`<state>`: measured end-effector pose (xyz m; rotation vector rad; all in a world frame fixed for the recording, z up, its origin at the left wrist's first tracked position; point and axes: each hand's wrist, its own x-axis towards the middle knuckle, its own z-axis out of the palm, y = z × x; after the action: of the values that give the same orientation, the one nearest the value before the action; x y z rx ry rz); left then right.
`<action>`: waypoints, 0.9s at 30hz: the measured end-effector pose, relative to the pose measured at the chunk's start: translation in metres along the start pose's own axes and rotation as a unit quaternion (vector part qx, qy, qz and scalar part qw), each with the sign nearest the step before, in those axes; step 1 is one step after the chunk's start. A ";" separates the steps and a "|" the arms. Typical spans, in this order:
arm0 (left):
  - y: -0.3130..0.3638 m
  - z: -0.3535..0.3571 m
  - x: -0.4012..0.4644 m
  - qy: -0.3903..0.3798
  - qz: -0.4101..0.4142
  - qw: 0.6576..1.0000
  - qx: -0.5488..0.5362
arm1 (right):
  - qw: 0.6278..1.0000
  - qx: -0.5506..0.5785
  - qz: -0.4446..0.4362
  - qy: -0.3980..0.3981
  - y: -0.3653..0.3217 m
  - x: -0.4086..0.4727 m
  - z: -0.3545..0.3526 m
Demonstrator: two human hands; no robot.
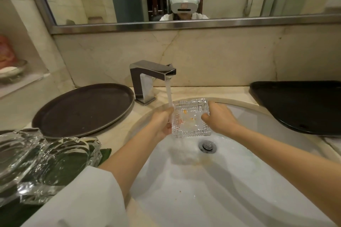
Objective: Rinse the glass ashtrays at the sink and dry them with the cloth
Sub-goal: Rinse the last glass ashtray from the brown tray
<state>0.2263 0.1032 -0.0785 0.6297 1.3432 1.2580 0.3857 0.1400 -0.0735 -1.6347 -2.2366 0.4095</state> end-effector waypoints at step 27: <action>-0.015 -0.010 0.010 0.050 0.014 0.994 0.092 | 0.986 -0.077 -0.125 0.084 -0.009 -0.001 0.022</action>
<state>0.2190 0.1051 -0.0976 0.7241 1.5513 1.2099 0.3685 0.1352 -0.0896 -1.3754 -2.3515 0.0336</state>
